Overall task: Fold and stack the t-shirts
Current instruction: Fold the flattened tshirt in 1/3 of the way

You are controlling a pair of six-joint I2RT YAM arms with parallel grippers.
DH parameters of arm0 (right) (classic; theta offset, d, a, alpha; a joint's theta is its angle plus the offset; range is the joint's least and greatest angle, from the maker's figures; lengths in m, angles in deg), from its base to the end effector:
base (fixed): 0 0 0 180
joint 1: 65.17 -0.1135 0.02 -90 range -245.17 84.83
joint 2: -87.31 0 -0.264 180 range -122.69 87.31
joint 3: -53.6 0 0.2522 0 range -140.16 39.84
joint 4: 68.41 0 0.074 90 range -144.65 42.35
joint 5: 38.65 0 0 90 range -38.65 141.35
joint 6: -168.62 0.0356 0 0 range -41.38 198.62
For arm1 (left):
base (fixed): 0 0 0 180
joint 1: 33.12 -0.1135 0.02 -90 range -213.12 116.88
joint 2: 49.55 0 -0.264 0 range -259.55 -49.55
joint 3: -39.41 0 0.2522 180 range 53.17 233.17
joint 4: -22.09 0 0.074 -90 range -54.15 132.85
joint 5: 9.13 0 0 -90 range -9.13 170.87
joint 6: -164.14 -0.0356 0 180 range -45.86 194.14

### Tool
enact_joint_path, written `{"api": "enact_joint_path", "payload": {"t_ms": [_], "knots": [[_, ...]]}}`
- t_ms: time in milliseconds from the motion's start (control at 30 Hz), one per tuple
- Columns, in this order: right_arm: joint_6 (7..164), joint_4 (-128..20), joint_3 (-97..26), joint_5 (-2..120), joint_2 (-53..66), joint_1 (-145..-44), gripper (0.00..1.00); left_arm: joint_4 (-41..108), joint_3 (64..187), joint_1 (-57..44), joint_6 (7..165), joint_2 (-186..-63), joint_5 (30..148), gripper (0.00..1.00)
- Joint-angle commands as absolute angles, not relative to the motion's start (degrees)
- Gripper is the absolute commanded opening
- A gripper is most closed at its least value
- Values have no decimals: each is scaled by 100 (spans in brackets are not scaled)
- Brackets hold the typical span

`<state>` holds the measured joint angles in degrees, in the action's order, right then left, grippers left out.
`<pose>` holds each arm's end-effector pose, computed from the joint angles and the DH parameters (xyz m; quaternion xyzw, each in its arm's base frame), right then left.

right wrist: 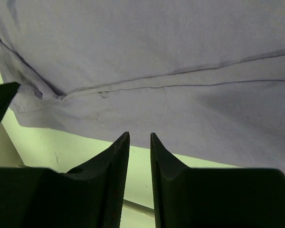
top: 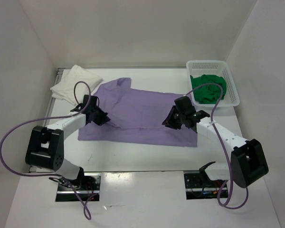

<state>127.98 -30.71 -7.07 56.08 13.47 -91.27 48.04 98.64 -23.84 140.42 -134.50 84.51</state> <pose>0.2333 0.1175 0.2247 0.1763 0.9249 0.2355 0.2408 0.2877 -0.0493 0.1811 -0.4413 0.8347 -0.2247 0.2410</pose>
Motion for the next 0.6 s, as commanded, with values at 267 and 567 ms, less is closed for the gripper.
{"api": "enact_joint_path", "payload": {"t_ms": [267, 567], "knots": [[12687, -3110, -823, 5417, 1577, -9127, 30, 4534, 11328, -1687, 13874, -14860, 8483, 0], [12740, -3163, -770, 5468, 1577, -9127, 34, 4411, 11504, -1528, 13742, -14932, 8325, 40]]}}
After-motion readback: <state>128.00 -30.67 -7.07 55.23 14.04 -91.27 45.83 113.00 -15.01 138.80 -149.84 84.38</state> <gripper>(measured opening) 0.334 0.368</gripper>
